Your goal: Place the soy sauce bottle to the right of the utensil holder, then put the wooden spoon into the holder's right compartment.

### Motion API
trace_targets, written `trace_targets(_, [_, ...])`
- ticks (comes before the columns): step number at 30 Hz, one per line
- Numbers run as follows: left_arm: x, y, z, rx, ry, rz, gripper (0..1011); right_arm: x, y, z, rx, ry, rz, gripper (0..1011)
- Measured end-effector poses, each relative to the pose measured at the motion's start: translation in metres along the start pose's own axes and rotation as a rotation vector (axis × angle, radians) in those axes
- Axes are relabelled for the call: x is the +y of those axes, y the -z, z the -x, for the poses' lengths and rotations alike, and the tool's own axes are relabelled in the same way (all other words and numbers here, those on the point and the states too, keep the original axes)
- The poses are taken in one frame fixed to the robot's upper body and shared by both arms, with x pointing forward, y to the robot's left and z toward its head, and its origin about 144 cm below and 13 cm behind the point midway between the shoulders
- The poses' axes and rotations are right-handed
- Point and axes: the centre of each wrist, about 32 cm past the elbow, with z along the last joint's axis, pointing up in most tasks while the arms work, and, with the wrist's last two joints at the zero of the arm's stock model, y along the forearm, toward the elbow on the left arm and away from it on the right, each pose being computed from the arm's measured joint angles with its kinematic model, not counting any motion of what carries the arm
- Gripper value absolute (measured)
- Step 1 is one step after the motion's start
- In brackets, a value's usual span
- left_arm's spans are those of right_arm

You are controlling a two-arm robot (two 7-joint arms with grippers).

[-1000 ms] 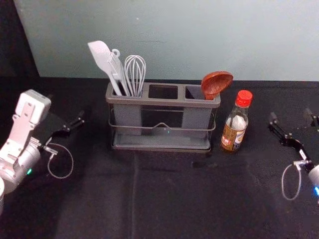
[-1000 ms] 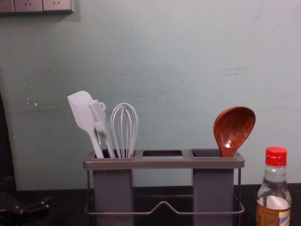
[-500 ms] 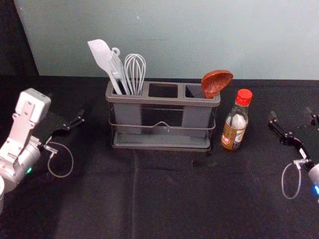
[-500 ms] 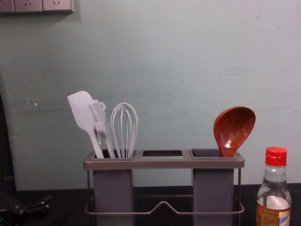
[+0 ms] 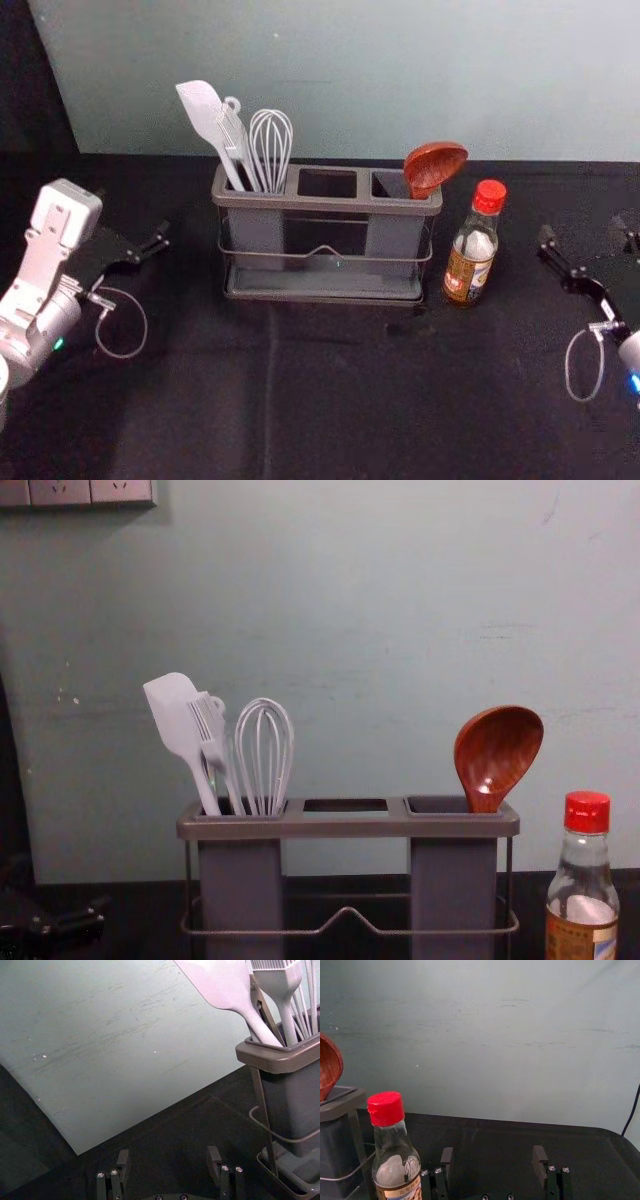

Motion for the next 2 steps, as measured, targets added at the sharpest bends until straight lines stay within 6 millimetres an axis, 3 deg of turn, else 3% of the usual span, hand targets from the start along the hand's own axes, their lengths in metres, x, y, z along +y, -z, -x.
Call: trace_targets(2, [0.0000,0.0000,0.0000,0.000,0.000,0.000,1005,0.0000,0.0000,0.0000,0.000,0.000,0.000,1004])
